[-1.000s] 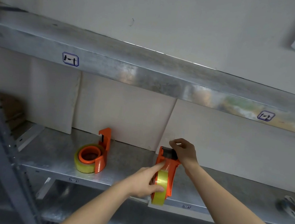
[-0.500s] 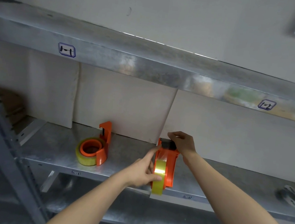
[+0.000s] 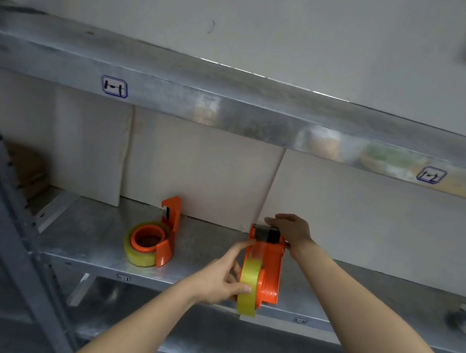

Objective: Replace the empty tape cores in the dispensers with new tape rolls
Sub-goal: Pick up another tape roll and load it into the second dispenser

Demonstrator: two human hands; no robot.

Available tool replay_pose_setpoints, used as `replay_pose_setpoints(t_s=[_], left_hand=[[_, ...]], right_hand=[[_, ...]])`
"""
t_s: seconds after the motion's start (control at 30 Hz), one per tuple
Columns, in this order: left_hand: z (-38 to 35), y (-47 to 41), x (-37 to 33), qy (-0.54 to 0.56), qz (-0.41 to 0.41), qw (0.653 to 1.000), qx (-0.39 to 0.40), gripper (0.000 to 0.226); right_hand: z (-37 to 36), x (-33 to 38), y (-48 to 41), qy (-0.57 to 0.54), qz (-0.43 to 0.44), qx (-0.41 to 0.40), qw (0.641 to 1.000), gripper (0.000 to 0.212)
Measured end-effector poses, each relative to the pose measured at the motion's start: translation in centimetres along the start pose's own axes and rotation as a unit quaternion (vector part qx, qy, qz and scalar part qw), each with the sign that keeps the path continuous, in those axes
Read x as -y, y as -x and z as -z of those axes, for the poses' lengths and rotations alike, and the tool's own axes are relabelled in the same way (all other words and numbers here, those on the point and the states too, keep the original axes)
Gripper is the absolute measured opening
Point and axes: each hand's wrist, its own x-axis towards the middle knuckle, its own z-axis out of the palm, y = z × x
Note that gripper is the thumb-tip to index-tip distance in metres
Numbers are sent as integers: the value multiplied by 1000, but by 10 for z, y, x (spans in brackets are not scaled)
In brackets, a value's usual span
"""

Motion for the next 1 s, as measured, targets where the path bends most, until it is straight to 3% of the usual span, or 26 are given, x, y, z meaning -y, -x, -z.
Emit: replay_pose_setpoints(t_s=[0.07,0.13,0.27,0.43,0.67,1.0], left_hand=[[0,-1,1,12,-3,1000,-1,84],[2,-2,4,27,2,1000,-6,84],[6,0,9,36,15,999,-19,85],[9,4,9,29,20,999,-11,85],[13,13,10,55,32,998,-9,86],[15,11,7,86,68,994,-29,83]], right_hand=[[0,-1,-1,-4,-2,-19,1000,51],[1,2,6,0,27,-14,1000,50],[6,8,24,76,116,113,984,44],[11,6,28,158,131,217,954,59],[9,12,34,243,133,275,921,79],[12,2,37,280,154,315,894,116]])
